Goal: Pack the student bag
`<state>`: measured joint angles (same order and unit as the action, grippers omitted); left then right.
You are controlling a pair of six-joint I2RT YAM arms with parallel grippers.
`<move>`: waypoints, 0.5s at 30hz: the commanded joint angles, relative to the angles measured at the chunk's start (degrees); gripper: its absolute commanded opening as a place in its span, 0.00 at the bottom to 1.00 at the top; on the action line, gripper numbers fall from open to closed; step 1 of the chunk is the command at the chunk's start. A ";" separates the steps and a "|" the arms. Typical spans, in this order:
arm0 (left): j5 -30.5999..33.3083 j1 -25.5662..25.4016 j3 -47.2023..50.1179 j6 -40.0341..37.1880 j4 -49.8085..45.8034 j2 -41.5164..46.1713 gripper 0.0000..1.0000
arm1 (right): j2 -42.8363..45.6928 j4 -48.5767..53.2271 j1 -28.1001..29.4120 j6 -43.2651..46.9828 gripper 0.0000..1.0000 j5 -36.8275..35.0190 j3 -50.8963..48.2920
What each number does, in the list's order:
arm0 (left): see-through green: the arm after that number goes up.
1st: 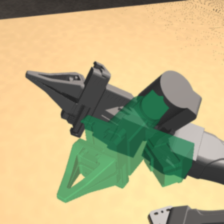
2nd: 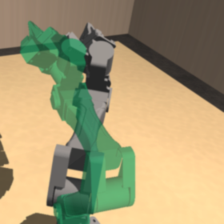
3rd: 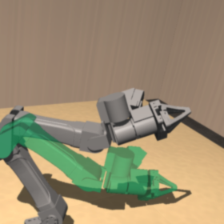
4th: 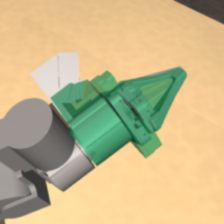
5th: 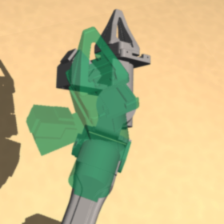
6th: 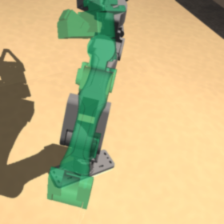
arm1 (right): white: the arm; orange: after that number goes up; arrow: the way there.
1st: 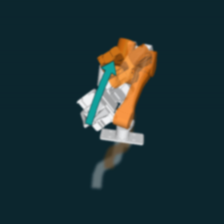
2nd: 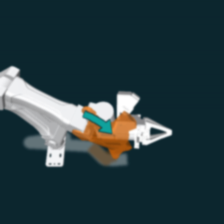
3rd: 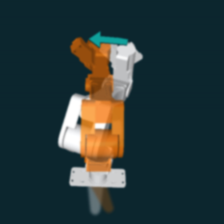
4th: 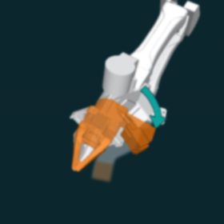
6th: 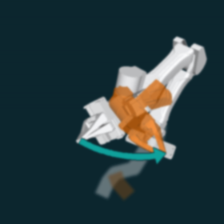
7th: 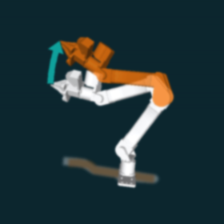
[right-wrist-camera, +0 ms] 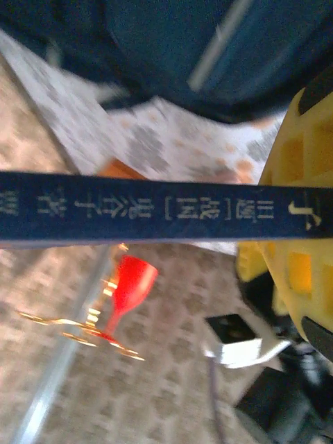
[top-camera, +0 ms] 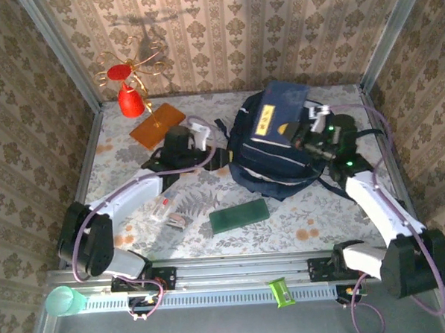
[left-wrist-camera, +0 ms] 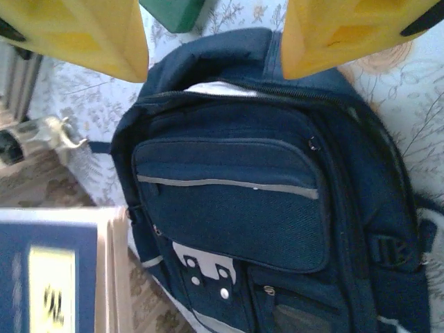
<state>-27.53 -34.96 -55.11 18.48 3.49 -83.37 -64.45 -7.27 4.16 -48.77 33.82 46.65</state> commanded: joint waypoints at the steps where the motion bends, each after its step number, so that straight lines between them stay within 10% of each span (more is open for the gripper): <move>1: 11.22 -5.83 -4.69 -21.33 -5.68 -4.25 0.57 | 3.76 11.57 -5.98 5.45 0.00 -0.47 3.26; 7: 21.59 -14.94 -12.84 -41.92 -10.35 -15.31 0.67 | 5.18 15.75 -14.50 7.89 0.01 0.71 2.51; 15: 23.48 -18.89 -23.37 -49.69 -18.17 -27.12 0.68 | 5.11 14.41 -17.00 7.05 0.02 2.39 -0.90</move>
<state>-6.66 -53.60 -75.88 -25.28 -10.39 -109.01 -60.31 8.05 -12.51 -42.76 33.71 46.17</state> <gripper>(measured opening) 0.678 0.138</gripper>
